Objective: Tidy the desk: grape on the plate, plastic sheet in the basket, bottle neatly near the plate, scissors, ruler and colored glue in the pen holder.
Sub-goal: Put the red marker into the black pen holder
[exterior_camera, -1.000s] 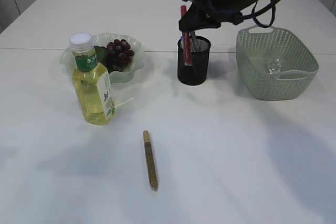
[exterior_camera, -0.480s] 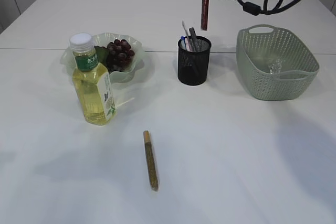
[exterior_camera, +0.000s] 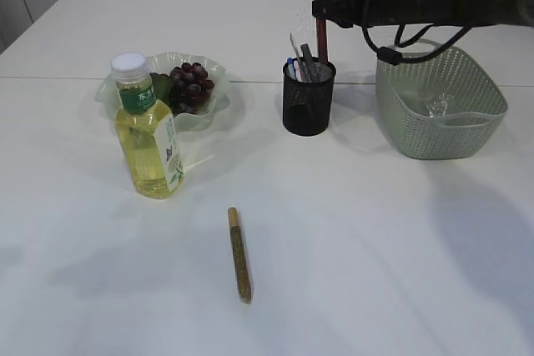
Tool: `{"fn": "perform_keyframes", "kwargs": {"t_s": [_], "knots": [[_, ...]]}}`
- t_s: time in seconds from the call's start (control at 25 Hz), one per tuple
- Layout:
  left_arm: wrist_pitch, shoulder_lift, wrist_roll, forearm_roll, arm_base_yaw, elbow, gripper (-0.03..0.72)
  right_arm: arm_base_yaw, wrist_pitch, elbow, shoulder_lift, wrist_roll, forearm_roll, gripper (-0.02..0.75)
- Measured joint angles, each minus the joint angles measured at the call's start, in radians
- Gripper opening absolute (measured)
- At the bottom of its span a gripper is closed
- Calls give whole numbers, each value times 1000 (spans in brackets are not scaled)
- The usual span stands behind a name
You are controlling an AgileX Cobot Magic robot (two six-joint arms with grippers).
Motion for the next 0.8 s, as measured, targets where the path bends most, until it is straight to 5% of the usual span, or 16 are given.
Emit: {"fn": "perform_keyframes", "kwargs": {"t_s": [0.12, 0.36, 0.6, 0.72, 0.8], "knots": [[7, 0, 0, 0, 0, 0, 242, 0, -2, 0, 8, -12, 5, 131], [21, 0, 0, -3, 0, 0, 242, 0, -2, 0, 9, -20, 7, 324], [30, 0, 0, -4, 0, 0, 242, 0, 13, 0, -8, 59, 6, 348], [31, 0, 0, -6, 0, 0, 242, 2, 10, 0, -76, 273, -155, 349], [31, 0, 0, -6, 0, 0, 242, 8, 27, 0, -143, 497, -378, 348]]}}
